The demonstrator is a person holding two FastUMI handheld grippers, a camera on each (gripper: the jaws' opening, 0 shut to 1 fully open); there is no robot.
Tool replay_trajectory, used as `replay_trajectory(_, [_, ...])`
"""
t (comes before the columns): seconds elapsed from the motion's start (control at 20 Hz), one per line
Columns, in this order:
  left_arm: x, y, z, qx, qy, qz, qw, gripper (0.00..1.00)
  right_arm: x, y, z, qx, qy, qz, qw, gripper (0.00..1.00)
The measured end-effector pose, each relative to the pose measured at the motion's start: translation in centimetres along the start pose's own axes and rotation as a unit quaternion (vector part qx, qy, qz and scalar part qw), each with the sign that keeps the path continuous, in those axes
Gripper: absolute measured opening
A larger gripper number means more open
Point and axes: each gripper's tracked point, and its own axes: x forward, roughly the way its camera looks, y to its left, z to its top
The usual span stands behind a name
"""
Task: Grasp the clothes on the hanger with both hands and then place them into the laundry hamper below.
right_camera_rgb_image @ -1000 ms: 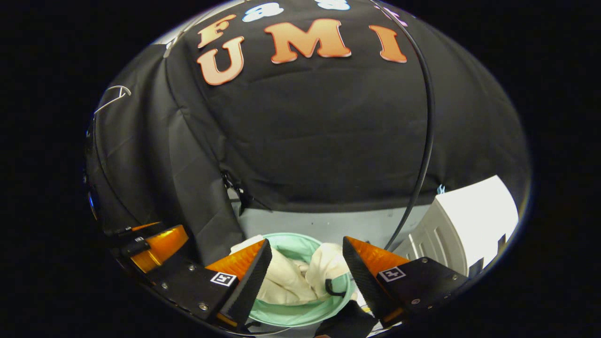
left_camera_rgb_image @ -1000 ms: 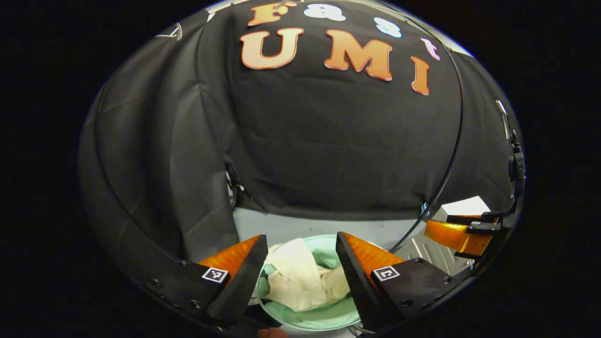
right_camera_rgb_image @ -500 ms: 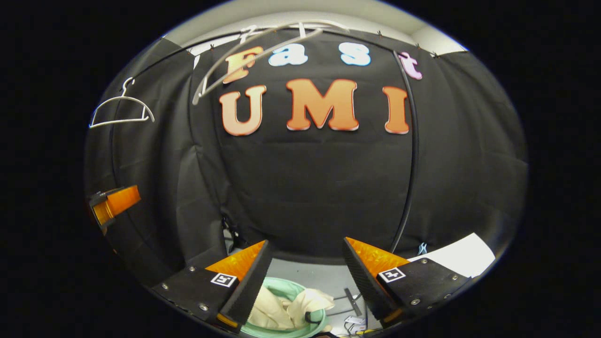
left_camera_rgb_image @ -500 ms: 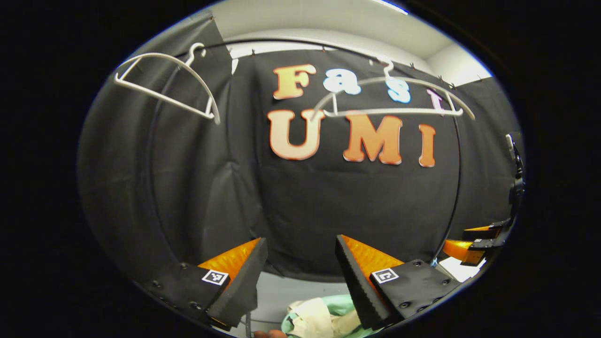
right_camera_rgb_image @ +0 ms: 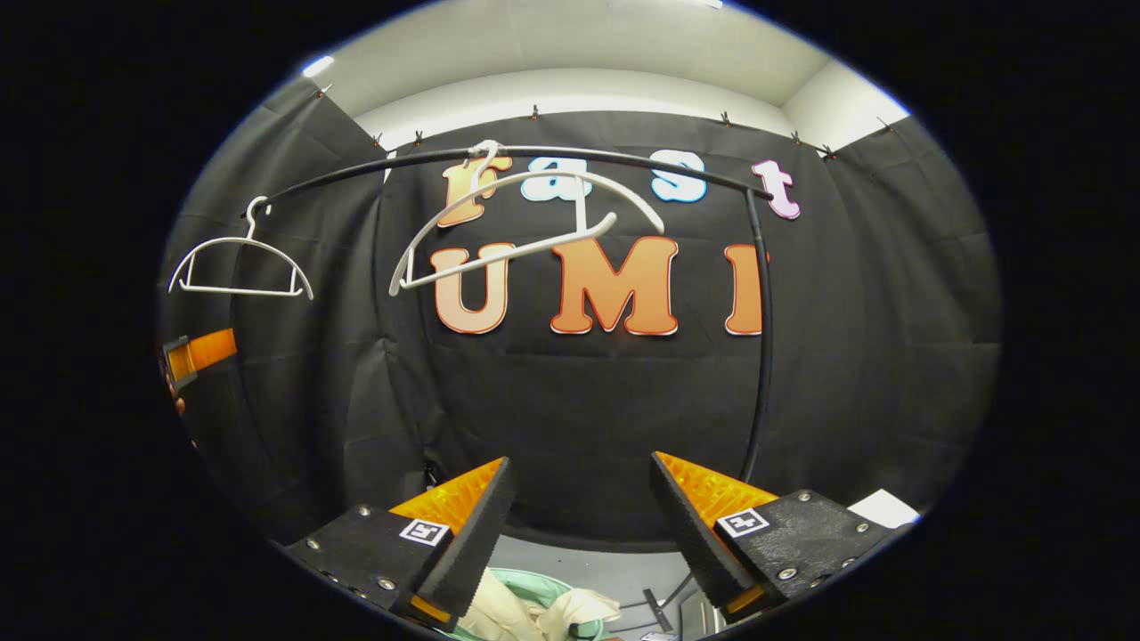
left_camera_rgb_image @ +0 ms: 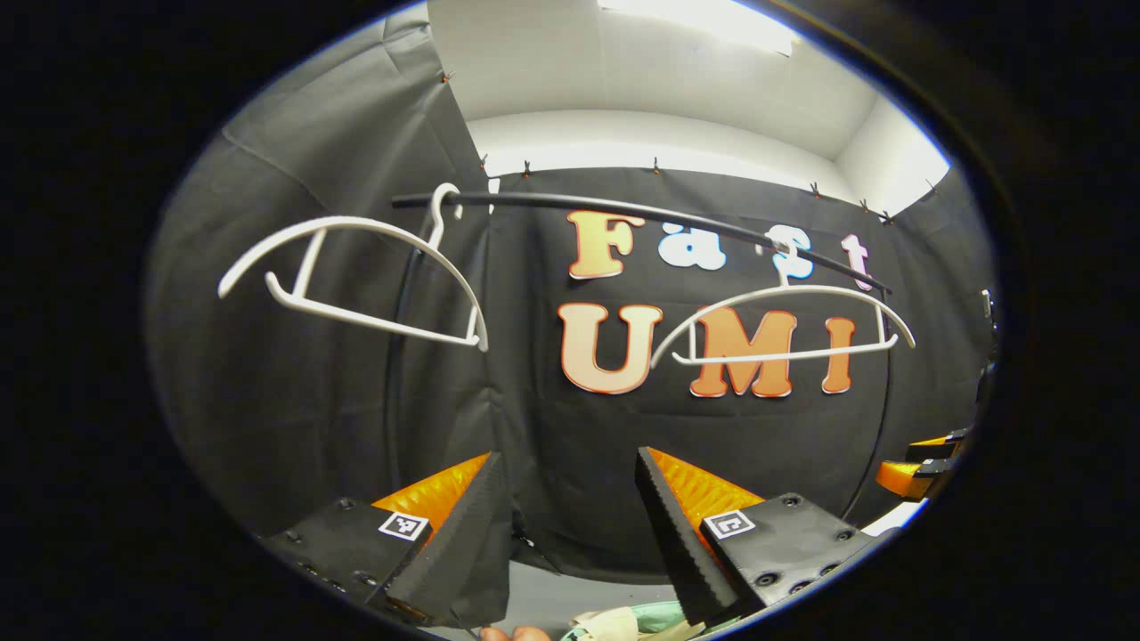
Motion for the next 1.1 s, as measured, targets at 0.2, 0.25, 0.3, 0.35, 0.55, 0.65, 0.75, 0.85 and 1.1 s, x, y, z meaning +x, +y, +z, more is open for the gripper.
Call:
replay_trajectory(0.2, [-0.2, 0.4, 1.1, 0.003, -0.004, 0.003, 1.0, 0.94, -0.8, -0.2, 0.8, 0.003, -0.007, 0.005, 1.0, 1.0])
replay_trajectory(0.25, [-0.3, 0.4, 0.8, 0.002, 0.0, 0.002, 1.0, 0.94, -1.0, -0.2, 0.9, 0.002, -0.008, 0.006, 1.0, 0.83])
replay_trajectory(0.3, [-0.2, 0.2, 0.6, -0.004, 0.003, -0.004, 1.0, 0.94, -0.7, -0.7, 0.5, 0.001, -0.009, 0.004, 1.0, 0.94])
replay_trajectory(0.35, [-0.2, -0.3, 0.4, -0.011, 0.008, -0.01, 1.0, 0.94, -0.7, -1.0, 0.6, 0.001, -0.008, 0.002, 1.0, 0.94])
replay_trajectory(0.55, [0.1, -0.7, 0.3, -0.021, 0.013, -0.01, 1.0, 0.94, -0.6, -1.6, 1.3, 0.01, -0.016, -0.007, 1.0, 1.0])
replay_trajectory(0.65, [0.1, -1.0, 0.7, -0.016, 0.008, -0.013, 1.0, 0.94, -0.6, -1.6, 1.1, 0.01, -0.015, -0.005, 1.0, 1.0])
replay_trajectory(0.75, [0.0, -0.8, 1.0, -0.012, 0.002, -0.011, 1.0, 0.94, -0.5, -1.9, 1.2, 0.011, -0.016, -0.007, 1.0, 1.0])
replay_trajectory(0.85, [0.3, -0.6, 0.8, -0.009, 0.003, -0.008, 1.0, 0.96, -0.5, -2.2, 1.5, 0.013, -0.018, -0.01, 1.0, 1.0])
replay_trajectory(1.1, [0.2, 0.2, 1.4, 0.009, 0.001, 0.004, 1.0, 0.94, -0.5, -2.5, 2.3, 0.009, -0.026, -0.014, 1.0, 0.94])
